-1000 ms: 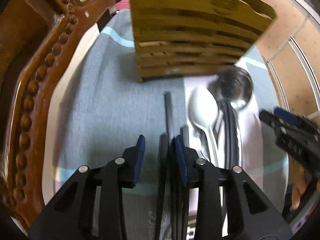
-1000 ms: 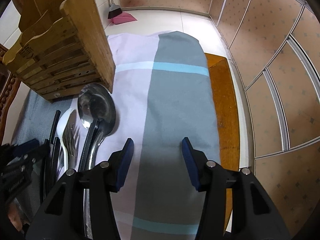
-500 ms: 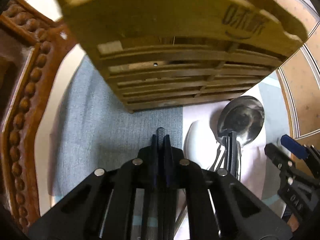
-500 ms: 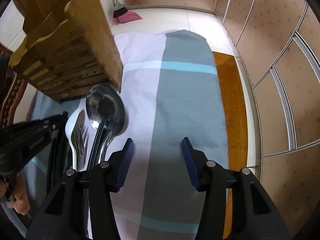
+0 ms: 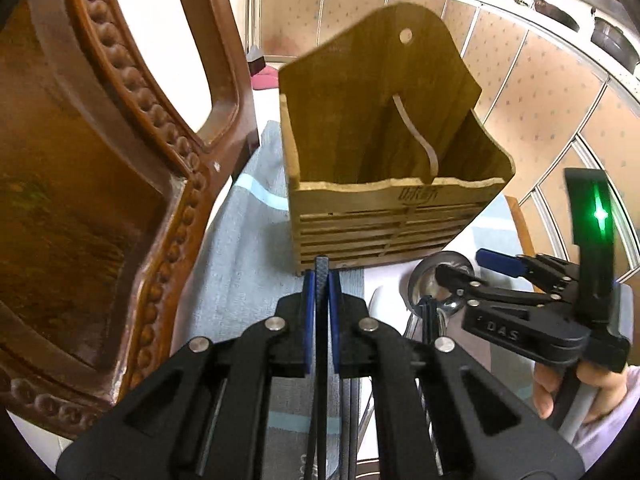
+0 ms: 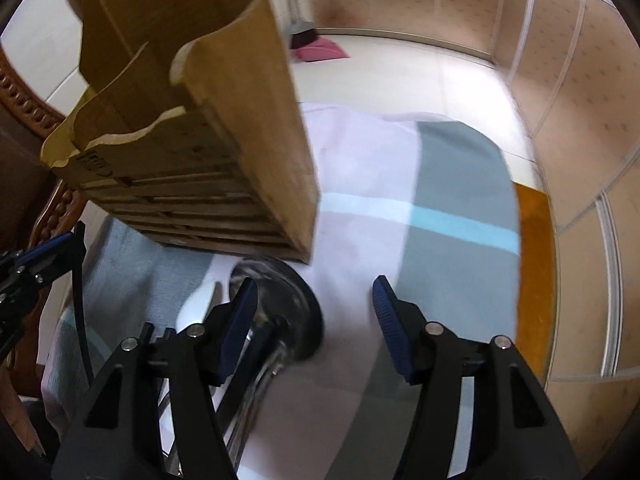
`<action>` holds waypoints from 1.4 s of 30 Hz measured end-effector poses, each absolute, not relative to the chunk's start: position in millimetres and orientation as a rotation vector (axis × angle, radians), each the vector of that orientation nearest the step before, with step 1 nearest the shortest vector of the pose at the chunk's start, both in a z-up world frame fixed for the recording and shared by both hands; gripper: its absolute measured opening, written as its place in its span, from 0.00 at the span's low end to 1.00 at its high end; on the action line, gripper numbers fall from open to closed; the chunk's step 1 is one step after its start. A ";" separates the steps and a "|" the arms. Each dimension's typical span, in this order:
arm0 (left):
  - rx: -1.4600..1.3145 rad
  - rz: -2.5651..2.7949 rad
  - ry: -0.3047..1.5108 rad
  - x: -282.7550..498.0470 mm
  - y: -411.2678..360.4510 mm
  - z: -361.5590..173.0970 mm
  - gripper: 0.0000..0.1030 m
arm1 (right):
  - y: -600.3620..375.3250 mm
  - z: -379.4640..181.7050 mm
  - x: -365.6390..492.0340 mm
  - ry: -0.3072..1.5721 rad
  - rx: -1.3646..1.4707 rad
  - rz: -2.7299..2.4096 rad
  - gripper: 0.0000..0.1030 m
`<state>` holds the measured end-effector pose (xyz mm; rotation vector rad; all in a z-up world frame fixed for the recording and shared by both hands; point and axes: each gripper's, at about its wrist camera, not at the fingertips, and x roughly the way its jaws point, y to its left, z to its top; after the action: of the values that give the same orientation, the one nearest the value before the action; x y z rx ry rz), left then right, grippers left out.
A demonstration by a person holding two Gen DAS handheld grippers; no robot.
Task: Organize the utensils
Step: 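Close the left tool on the chopsticks while the right tool grasps the ladle, lift, then carry both tools over the wooden holder and open them to drop the utensils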
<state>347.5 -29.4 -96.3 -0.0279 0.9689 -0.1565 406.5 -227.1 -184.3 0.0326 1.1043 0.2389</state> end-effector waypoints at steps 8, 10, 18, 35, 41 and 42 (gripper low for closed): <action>-0.042 -0.145 0.929 332.1 -33.6 -118.1 0.06 | -220.8 -158.0 393.6 1.049 -0.034 0.241 0.05; -0.042 -0.148 0.909 326.3 -30.9 -114.3 0.06 | -215.7 -139.8 381.6 0.979 -0.103 0.206 0.05; -0.051 -0.149 0.819 291.6 -27.9 -66.0 0.06 | -216.7 -61.4 321.9 0.684 -0.234 0.021 0.04; -0.123 -0.110 0.542 260.3 -12.9 76.1 0.06 | -221.0 75.9 276.2 0.234 -0.237 -0.236 0.03; -0.137 -0.070 0.470 287.7 -10.0 129.3 0.06 | -211.3 92.5 314.7 0.129 -0.291 -0.334 0.03; -0.135 -0.061 0.458 295.0 -10.7 134.6 0.06 | -207.5 91.6 323.9 0.114 -0.309 -0.349 0.03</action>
<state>295.0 -10.7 134.6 -0.1354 0.4583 -0.0615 323.9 -207.5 91.6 -0.3090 0.1140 -0.3491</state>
